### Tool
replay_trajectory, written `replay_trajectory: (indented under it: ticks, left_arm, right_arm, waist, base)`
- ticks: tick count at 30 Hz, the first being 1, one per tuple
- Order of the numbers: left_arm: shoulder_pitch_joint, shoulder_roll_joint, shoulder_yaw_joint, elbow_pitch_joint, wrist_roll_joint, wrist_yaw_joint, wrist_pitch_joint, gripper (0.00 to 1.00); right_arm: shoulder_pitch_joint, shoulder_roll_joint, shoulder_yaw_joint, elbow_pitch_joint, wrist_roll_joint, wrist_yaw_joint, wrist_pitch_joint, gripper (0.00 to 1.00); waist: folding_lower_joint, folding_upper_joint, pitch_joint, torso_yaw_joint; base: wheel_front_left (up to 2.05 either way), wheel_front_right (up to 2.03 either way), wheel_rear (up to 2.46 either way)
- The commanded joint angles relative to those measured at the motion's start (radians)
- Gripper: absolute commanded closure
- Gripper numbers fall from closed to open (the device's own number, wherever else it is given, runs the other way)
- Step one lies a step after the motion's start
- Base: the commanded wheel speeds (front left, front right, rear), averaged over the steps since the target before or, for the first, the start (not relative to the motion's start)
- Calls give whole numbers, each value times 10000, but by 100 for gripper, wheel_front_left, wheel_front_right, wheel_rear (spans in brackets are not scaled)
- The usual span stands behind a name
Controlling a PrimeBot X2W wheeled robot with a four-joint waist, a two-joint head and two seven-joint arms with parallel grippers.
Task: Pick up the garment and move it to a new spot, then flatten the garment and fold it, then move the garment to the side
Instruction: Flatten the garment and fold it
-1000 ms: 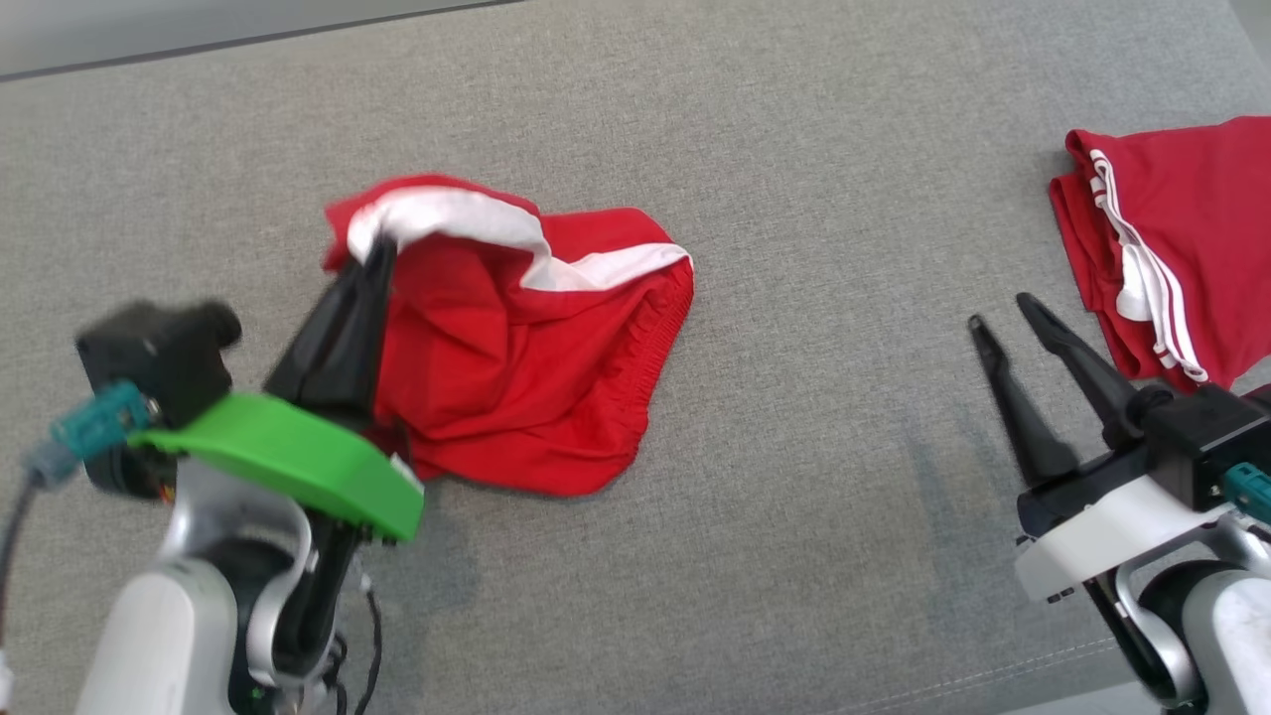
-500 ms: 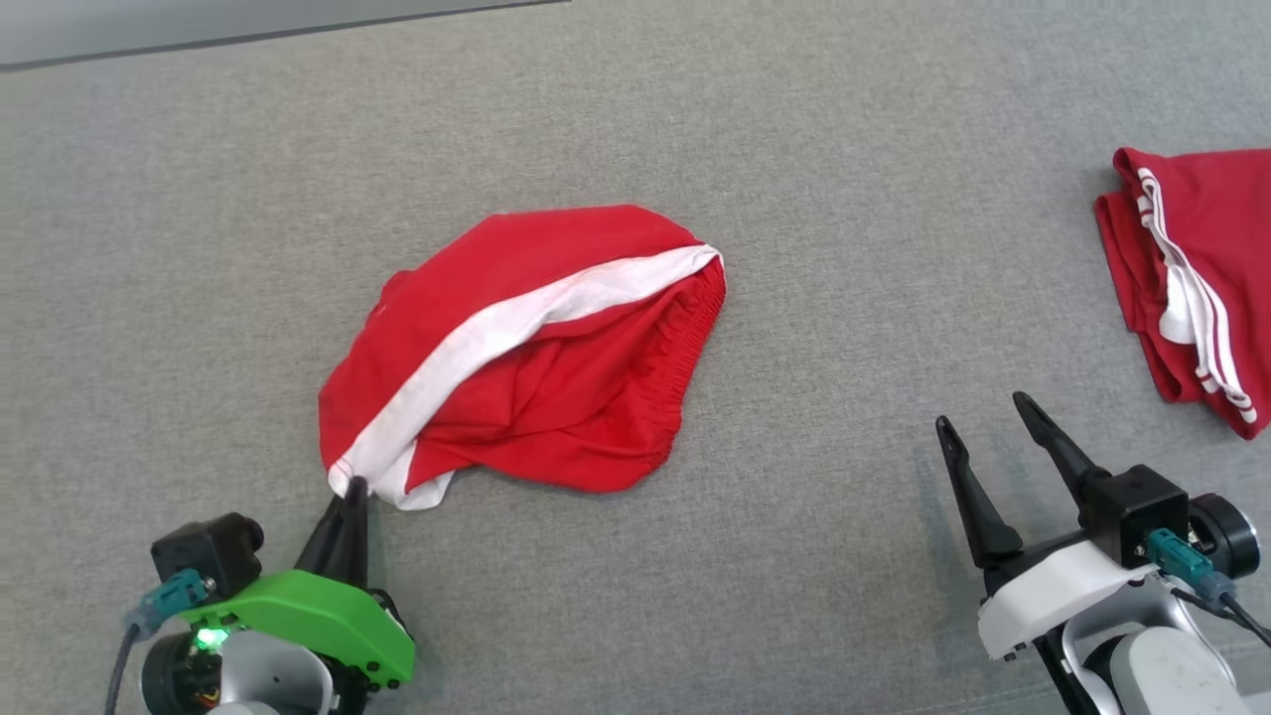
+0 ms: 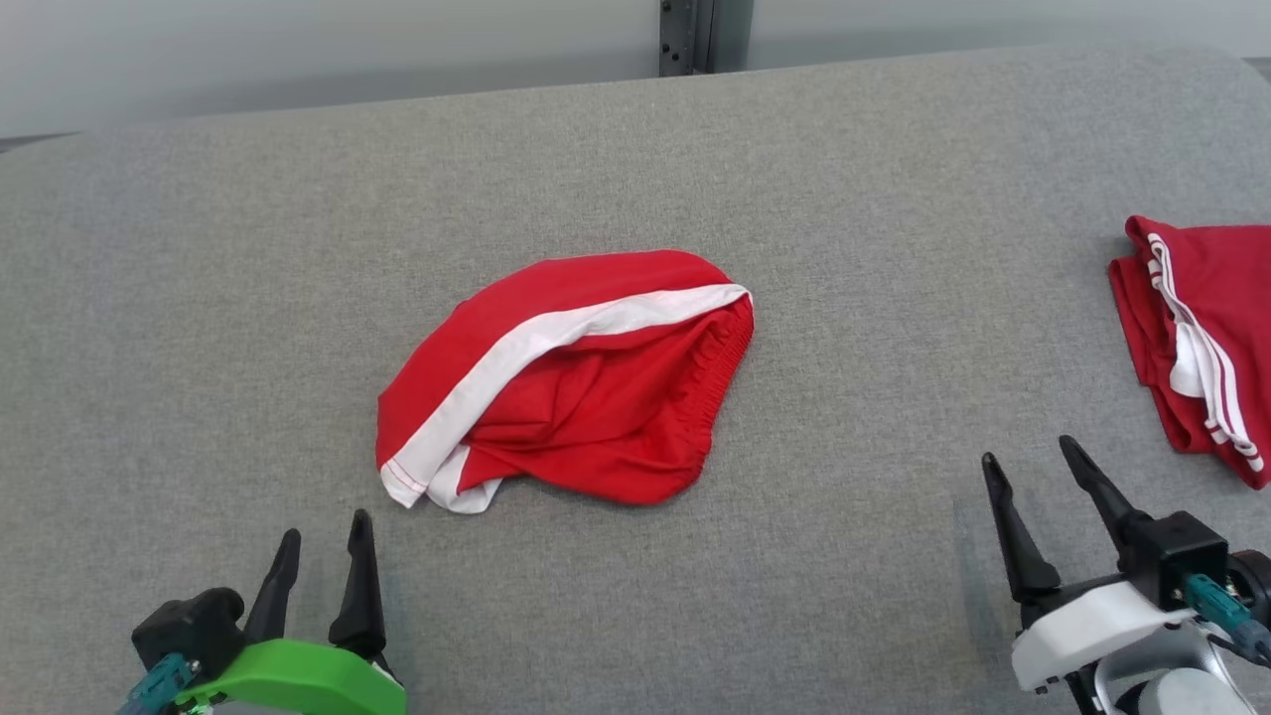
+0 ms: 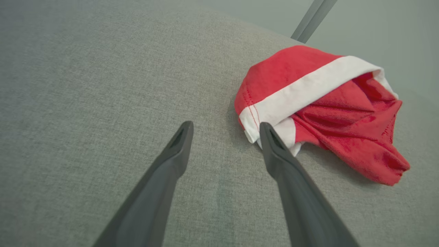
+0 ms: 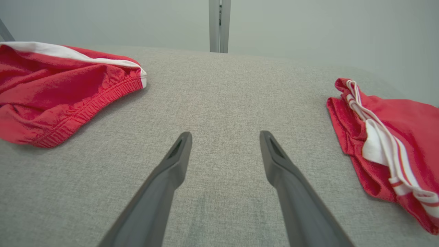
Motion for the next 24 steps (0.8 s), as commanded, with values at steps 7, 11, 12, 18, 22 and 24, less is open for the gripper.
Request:
replay_trajectory:
  ticks: [7,11,12,18,22,24]
  left_arm:
    - [767,89,275,-269,1214,368,-1994,0]
    - [988,-17,717,-640,2208,662,-2194,0]
    - [1032,-83,753,-744,2458,604,-2188,0]
    - [1054,-268,859,-679,3495,-450,-2174,0]
    - [1009,-432,957,-386,3827,-893,-2176,0]
    - [949,-520,1048,-349,3835,-1079,-2177,0]
  right_arm:
    - [693,269,-1233,-556,-482,-7,-752,0]
    - [964,445,-1669,-758,-471,-5,-835,0]
    - [980,460,-1750,-895,-406,-5,-836,0]
    - [1449,608,-2038,-986,-385,-7,-829,0]
    - [1626,801,-1999,-771,-468,-7,-830,0]
    - [1612,879,-1947,-721,-437,-7,-831,0]
  waist:
    - [0,0,-1392,273]
    - [0,0,-1839,375]
    - [0,0,-1941,421]
    - [0,0,-2114,641]
    - [0,0,-2146,677]
    - [0,0,-2132,672]
  base:
    - [0,0,0]
    - [0,0,0]
    - [0,0,0]
    - [0,0,0]
    - [0,0,0]
    - [0,0,0]
